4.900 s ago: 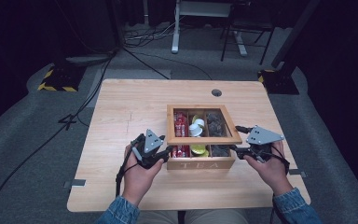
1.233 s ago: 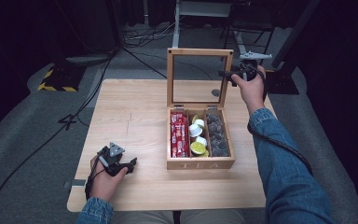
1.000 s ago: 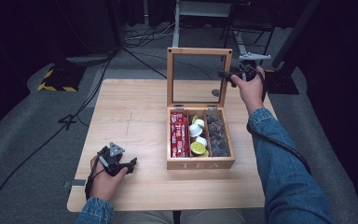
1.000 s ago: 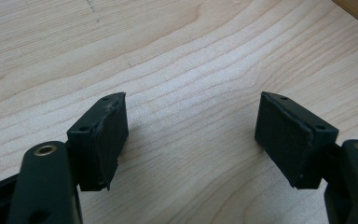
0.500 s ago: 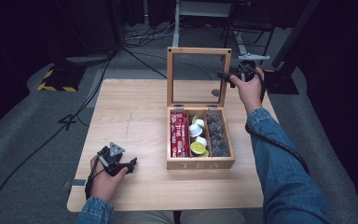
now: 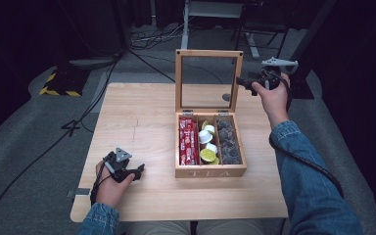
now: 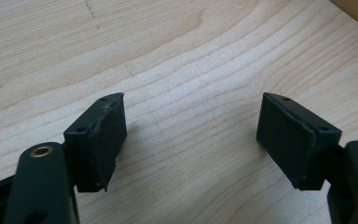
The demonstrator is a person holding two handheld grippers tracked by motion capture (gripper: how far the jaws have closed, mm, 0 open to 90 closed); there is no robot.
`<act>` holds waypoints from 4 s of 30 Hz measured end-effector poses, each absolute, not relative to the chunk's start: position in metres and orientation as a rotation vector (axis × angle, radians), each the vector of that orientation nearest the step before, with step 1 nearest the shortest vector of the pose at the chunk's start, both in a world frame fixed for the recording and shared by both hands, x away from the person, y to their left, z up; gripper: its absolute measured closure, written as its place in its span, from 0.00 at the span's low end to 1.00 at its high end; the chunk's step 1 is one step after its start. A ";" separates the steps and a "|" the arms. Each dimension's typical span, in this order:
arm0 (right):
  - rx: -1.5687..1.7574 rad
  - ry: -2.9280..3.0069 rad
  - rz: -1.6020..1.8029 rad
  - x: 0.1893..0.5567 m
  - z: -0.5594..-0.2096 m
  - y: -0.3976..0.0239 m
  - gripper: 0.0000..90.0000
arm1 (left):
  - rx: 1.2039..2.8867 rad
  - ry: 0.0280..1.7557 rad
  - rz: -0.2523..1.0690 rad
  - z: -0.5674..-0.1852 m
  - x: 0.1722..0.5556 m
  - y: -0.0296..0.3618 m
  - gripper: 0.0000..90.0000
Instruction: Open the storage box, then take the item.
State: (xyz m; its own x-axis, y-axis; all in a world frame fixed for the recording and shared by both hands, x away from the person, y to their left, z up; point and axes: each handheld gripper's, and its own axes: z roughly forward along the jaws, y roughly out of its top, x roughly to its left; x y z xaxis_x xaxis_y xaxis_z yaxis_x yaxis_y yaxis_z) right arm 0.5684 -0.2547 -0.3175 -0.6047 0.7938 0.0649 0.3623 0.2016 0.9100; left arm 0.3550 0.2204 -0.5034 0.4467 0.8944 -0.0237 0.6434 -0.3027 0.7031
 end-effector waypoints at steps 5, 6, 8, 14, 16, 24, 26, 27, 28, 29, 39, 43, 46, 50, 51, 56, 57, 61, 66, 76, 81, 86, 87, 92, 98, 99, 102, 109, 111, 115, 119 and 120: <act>1.061 2.073 1.382 0.549 -0.311 -0.260 0.37 | 2.056 1.281 0.499 -0.503 0.355 0.221 0.27; 1.058 2.076 1.385 0.546 -0.310 -0.260 0.37 | 2.054 1.281 0.499 -0.503 0.355 0.221 0.27; 1.043 2.080 1.394 0.539 -0.307 -0.260 0.38 | 2.054 1.281 0.497 -0.503 0.355 0.220 0.27; 0.989 2.105 1.421 0.520 -0.304 -0.253 0.38 | 2.054 1.281 0.498 -0.503 0.355 0.220 0.27; 0.953 2.114 1.420 0.513 -0.304 -0.249 0.38 | 2.054 1.281 0.497 -0.503 0.355 0.220 0.27; 0.852 2.172 1.484 0.484 -0.310 -0.233 0.36 | 2.062 1.269 0.495 -0.504 0.356 0.220 0.27; 0.826 2.190 1.499 0.476 -0.312 -0.227 0.35 | 2.067 1.263 0.489 -0.503 0.356 0.220 0.25; 0.818 2.199 1.506 0.473 -0.312 -0.224 0.35 | 2.065 1.263 0.488 -0.504 0.356 0.220 0.25; 0.812 2.207 1.508 0.471 -0.313 -0.221 0.35 | 2.066 1.261 0.488 -0.504 0.356 0.219 0.23; 0.807 2.215 1.510 0.469 -0.314 -0.219 0.35 | 2.066 1.260 0.487 -0.504 0.356 0.219 0.23; 0.759 2.230 1.514 0.453 -0.322 -0.196 0.20 | 2.068 1.259 0.484 -0.504 0.356 0.219 0.22; 0.735 2.256 1.518 0.449 -0.325 -0.187 0.21 | 2.068 1.257 0.483 -0.504 0.357 0.219 0.22; 0.751 2.265 1.520 0.447 -0.329 -0.180 0.23 | 2.066 1.258 0.483 -0.504 0.356 0.219 0.22; 0.721 2.307 1.522 0.444 -0.334 -0.169 0.28 | 2.068 1.257 0.481 -0.504 0.356 0.219 0.22; 0.706 2.322 1.520 0.444 -0.337 -0.165 0.28 | 2.066 1.258 0.483 -0.504 0.356 0.219 0.22; 0.692 2.351 1.529 0.442 -0.345 -0.150 0.27 | 2.071 1.259 0.489 -0.504 0.356 0.219 0.22; 0.692 2.360 1.523 0.442 -0.347 -0.147 0.27 | 2.070 1.259 0.488 -0.504 0.356 0.219 0.22; 0.713 2.402 1.488 0.442 -0.357 -0.137 0.31 | 2.071 1.258 0.489 -0.504 0.356 0.219 0.22; 0.670 2.482 1.408 0.444 -0.368 -0.131 0.36 | 2.070 1.259 0.488 -0.504 0.356 0.219 0.22; 0.692 2.552 1.340 0.447 -0.389 -0.118 0.42 | 2.077 1.255 0.488 -0.504 0.356 0.220 0.22; 0.697 2.606 1.286 0.450 -0.400 -0.109 0.44 | 2.074 1.256 0.486 -0.504 0.356 0.219 0.22; 0.685 2.631 1.258 0.451 -0.411 -0.099 0.46 | 2.074 1.256 0.486 -0.504 0.356 0.219 0.22; 0.681 2.636 1.249 0.451 -0.413 -0.097 0.46 | 2.074 1.256 0.486 -0.504 0.356 0.219 0.22; 0.721 2.669 1.168 0.451 -0.422 -0.089 0.45 | 2.074 1.256 0.486 -0.504 0.356 0.219 0.22; 0.812 2.661 1.084 0.447 -0.425 -0.082 0.47 | 2.074 1.256 0.486 -0.504 0.356 0.219 0.22; 0.808 2.655 1.069 0.446 -0.425 -0.082 0.47 | 2.072 1.257 0.486 -0.504 0.356 0.219 0.22; 0.833 2.644 1.029 0.445 -0.426 -0.079 0.48 | 2.075 1.256 0.486 -0.504 0.356 0.219 0.22; 0.859 2.631 0.951 0.441 -0.430 -0.073 0.46 | 2.077 1.255 0.487 -0.504 0.356 0.219 0.22; 0.863 2.634 0.949 0.441 -0.431 -0.072 0.47 | 2.077 1.255 0.488 -0.504 0.356 0.219 0.22; 0.855 2.644 0.941 0.439 -0.432 -0.071 0.50 | 2.077 1.255 0.488 -0.504 0.356 0.220 0.22; 0.844 2.667 0.950 0.437 -0.431 -0.070 0.58 | 2.077 1.255 0.488 -0.504 0.356 0.219 0.22; 0.845 2.675 0.954 0.436 -0.431 -0.070 0.61 | 2.077 1.255 0.487 -0.504 0.356 0.219 0.22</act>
State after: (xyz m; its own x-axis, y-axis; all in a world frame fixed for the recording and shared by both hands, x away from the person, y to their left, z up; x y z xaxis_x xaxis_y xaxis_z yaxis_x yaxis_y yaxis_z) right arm 0.4362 -0.0698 -0.4308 -0.8225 0.5683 0.0219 0.4538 0.6326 0.6275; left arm 0.3561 0.2195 -0.5037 0.4718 0.8815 -0.0184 0.6381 -0.3270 0.6971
